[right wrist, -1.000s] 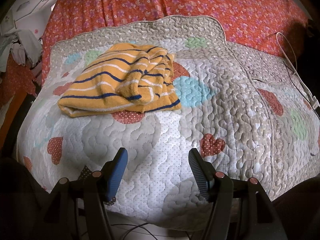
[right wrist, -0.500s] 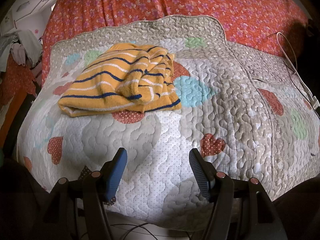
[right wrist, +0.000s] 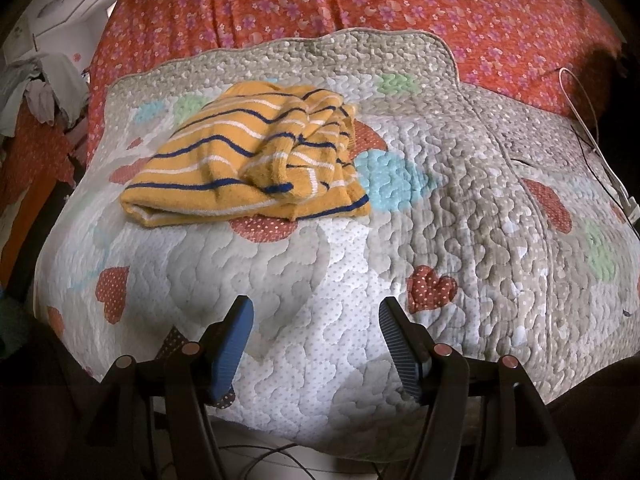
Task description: Fold small clothes
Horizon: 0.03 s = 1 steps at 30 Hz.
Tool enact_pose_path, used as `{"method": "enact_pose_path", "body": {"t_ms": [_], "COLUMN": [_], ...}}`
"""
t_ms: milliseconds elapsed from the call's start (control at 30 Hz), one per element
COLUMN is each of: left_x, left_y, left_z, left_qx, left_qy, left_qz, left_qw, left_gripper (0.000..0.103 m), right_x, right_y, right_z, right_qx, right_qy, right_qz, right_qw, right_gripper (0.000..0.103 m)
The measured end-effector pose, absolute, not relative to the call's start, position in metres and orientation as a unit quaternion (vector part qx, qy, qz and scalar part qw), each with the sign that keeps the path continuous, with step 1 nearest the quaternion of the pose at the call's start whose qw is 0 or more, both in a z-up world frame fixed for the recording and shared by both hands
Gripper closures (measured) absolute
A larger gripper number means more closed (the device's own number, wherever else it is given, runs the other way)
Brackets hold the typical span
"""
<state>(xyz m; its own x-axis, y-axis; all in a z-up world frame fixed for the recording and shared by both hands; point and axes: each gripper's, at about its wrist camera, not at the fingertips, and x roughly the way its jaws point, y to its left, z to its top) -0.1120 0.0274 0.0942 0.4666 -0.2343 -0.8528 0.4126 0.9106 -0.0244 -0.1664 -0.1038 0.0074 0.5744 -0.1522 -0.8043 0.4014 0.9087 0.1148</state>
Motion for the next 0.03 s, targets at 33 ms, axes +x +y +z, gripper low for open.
{"method": "enact_pose_path", "body": {"t_ms": [33], "left_x": [-0.1106], "left_y": [0.0281], "left_z": [0.0926], "left_qx": [0.092], "left_qy": [0.482], "left_qz": [-0.188], "left_qw": [0.851], "left_gripper": [0.000], "right_x": [-0.1654], "right_y": [-0.1025], "right_z": [0.0066], "right_qx": [0.142], "right_qy": [0.435], "right_qz": [-0.156], "right_qw": [0.875], "right_gripper": [0.033]}}
